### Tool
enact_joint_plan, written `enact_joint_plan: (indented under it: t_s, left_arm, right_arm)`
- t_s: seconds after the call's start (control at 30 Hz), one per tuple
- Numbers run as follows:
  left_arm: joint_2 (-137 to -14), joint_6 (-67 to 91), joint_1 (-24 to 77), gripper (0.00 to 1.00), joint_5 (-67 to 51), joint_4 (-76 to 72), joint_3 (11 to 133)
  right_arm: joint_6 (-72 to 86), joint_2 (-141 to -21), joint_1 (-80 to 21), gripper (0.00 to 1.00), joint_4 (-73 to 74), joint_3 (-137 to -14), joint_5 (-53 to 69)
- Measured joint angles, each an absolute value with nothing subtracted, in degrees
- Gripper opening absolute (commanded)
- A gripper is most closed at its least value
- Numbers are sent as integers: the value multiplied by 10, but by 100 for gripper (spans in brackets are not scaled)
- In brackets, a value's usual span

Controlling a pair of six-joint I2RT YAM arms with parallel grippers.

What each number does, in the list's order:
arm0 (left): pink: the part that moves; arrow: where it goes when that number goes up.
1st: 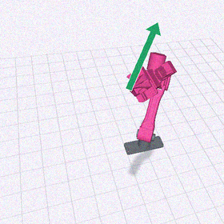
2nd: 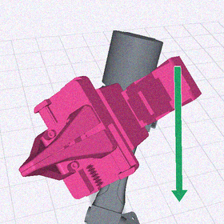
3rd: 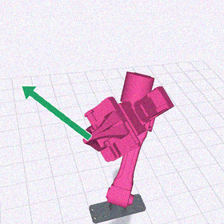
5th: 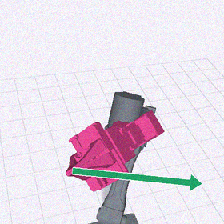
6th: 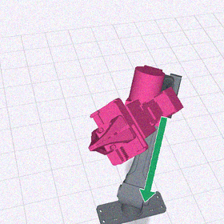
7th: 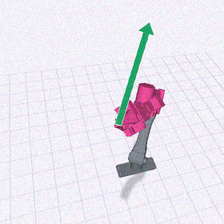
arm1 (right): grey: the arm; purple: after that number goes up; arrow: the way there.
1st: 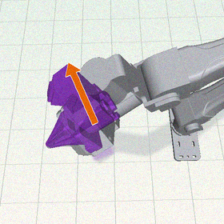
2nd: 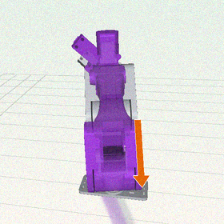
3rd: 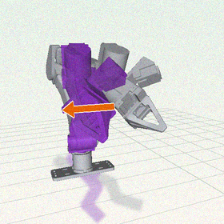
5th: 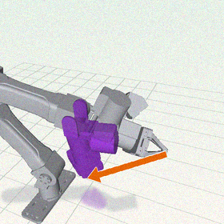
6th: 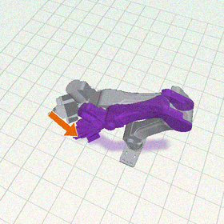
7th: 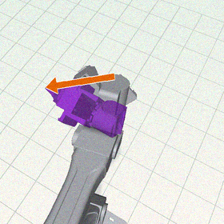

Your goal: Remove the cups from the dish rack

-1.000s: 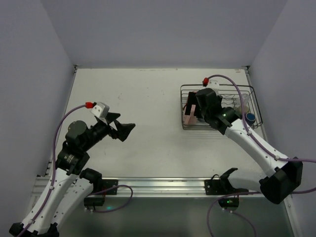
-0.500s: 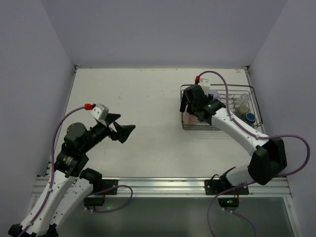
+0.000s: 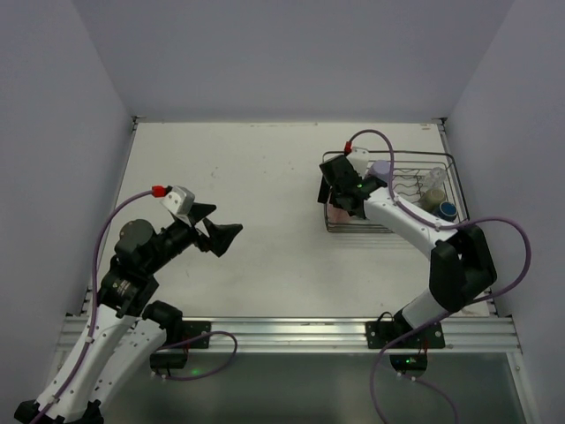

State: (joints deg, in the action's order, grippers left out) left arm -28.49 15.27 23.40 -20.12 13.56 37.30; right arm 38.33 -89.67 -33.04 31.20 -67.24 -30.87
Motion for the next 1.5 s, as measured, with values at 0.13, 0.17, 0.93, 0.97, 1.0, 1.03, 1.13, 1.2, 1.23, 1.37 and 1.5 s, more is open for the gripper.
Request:
enact_joint_plan:
  t_s: [0.13,0.17,0.93,0.97,1.0,1.03,1.13,1.2,1.23,1.37,1.5]
  left_arm:
    - [-285,153,234,100,-201,136,373]
    - [-286,153,234,100,-201,137,373]
    - [-306,170,234,100,-186,143,373]
    - [-310,173,234,100,-187,141,373]
    - [-316,177,234,100,-189,139,373]
    - [-324,183,234,100,-195,136,373]
    - [-353,201,234,100,-214,130,373]
    - [-369,219,234,100,-229,123,373]
    - [-375,228,234,100,-238,119,373]
    - [-389,273,234,97,-274,78,373]
    - [-399,339,234,85,-312,-22,356]
  right_arm:
    - [391,-907,-328,91,308,-672,-309]
    - [391,-909,-327,91,306,-672,-309]
    - [397,-913,-316,22,283,-656,-317]
    - [395,-903,-316,21,283,-651,-316]
    - [392,-891,-316,20,283,-647,-314]
    - [389,-877,-316,19,283,-643,-311]
    - [378,-828,-316,15,281,-637,-302]
    - [373,-793,-316,14,275,-633,-296]
    - [370,-776,-316,13,272,-631,-291]
    - [364,-714,-316,12,247,-612,-271]
    - [368,-647,-315,13,212,-567,-226]
